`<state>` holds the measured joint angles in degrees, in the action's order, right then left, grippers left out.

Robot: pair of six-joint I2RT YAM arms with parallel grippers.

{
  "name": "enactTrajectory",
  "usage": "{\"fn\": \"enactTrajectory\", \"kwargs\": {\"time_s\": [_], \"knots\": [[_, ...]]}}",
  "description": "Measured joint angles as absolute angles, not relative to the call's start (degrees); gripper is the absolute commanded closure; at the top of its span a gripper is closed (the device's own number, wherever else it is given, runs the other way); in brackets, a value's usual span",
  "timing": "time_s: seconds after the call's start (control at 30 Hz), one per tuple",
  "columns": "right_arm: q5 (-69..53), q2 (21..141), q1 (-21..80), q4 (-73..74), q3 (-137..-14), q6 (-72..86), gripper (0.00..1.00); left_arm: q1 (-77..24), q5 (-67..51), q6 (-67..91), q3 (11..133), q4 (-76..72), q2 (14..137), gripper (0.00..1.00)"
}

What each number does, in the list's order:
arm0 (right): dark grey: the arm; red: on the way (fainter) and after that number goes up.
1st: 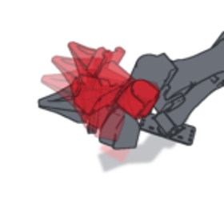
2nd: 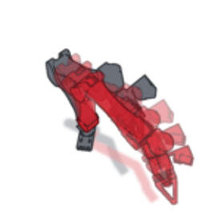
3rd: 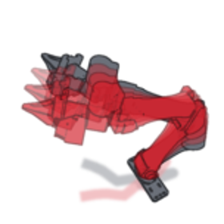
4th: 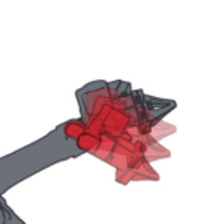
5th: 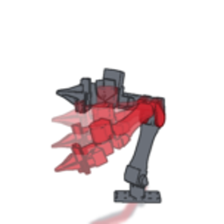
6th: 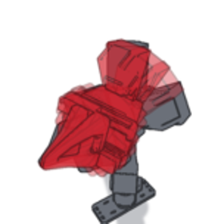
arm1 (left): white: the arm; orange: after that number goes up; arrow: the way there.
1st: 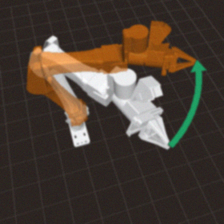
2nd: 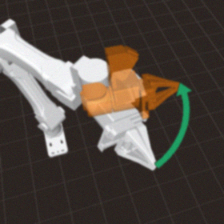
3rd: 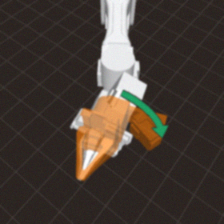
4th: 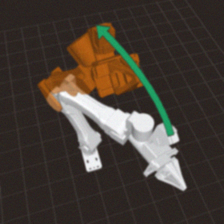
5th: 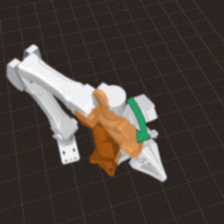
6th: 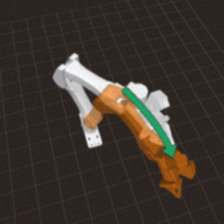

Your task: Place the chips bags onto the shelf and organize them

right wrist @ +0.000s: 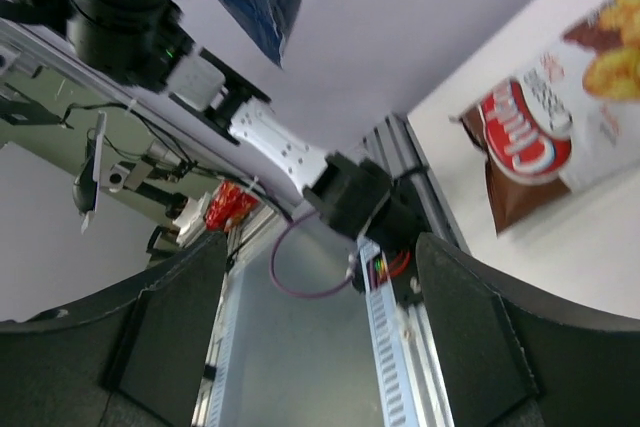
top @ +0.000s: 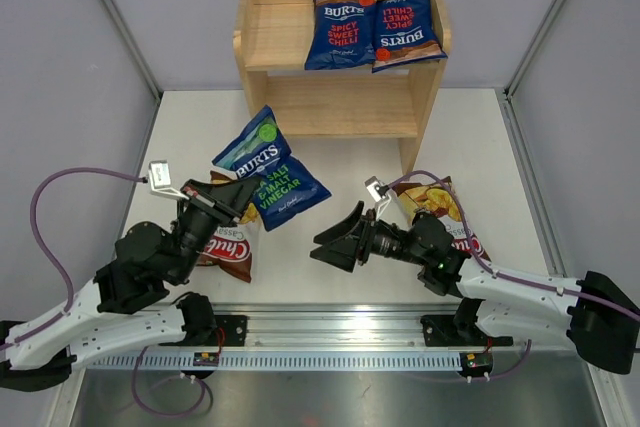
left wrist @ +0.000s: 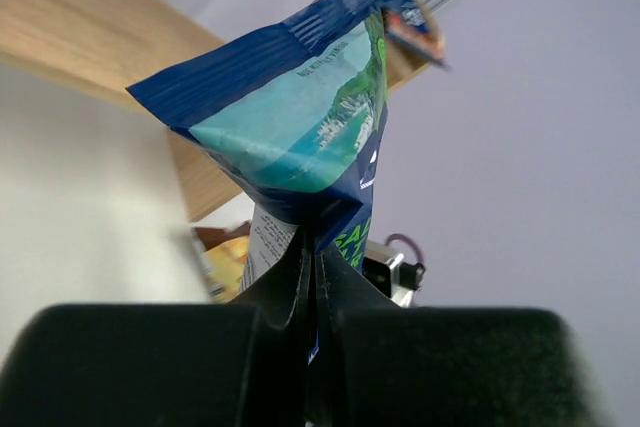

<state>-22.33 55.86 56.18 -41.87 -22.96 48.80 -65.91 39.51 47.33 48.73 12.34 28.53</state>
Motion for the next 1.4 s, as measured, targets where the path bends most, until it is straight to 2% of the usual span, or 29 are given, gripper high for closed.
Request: {"fn": "enactTrajectory", "kwargs": {"time_s": [0.2,0.5,0.57,0.7,0.9,0.97,1.0,1.03,1.1,1.17,1.2,1.23,1.27,1.33,1.4], "knots": [[-14.11,61.63,60.97,-53.17,-28.45,44.42,0.19,-65.91,38.13,52.97,44.25,3.11,26.48,1.00],[-4.51,68.90,64.45,-59.18,-36.58,40.49,0.24,-65.91,35.48,62.11,38.76,-3.44,23.59,1.00],[-1.48,69.87,64.86,-60.36,-36.80,40.27,0.29,-65.91,34.87,63.61,38.06,-4.34,23.18,1.00],[2.24,71.99,66.24,-62.15,-36.99,39.48,0.51,-65.91,34.63,66.22,36.45,-5.15,21.76,1.00],[5.23,73.30,68.62,-64.42,-37.08,37.17,0.67,-65.91,34.85,68.05,35.38,-4.29,19.92,1.00],[5.50,73.28,68.93,-64.99,-37.08,36.58,0.74,-65.91,35.11,67.48,35.79,-3.05,19.73,0.88],[5.56,73.23,68.97,-64.90,-37.08,36.42,0.77,-65.91,35.20,66.28,36.42,-1.96,19.88,0.71],[5.61,73.12,68.97,-64.75,-37.08,36.25,0.79,-65.91,35.46,64.38,37.34,-0.71,20.14,0.65],[6.02,72.36,68.97,-63.29,-37.08,35.99,0.96,-65.91,36.14,59.81,40.14,1.52,21.30,0.59],[6.50,70.72,68.97,-60.88,-37.17,35.48,0.99,-65.95,36.40,54.28,43.33,3.03,22.85,0.53],[6.50,69.87,68.97,-59.70,-37.36,35.18,1.00,-66.02,36.45,51.44,44.42,3.42,23.40,0.46],[6.48,68.66,68.97,-57.82,-37.78,34.59,1.00,-66.04,36.45,48.95,44.88,3.33,23.53,0.18],[6.46,67.55,68.97,-56.27,-38.17,33.91,1.00,-66.04,36.49,46.11,44.99,3.33,23.35,0.09],[6.28,65.17,68.97,-51.99,-39.20,32.38,1.00,-66.04,36.62,42.81,44.99,3.84,22.59,0.01],[5.37,62.83,68.95,-46.96,-40.75,30.39,1.00,-66.04,36.67,40.40,45.01,5.10,21.61,0.01]]}}
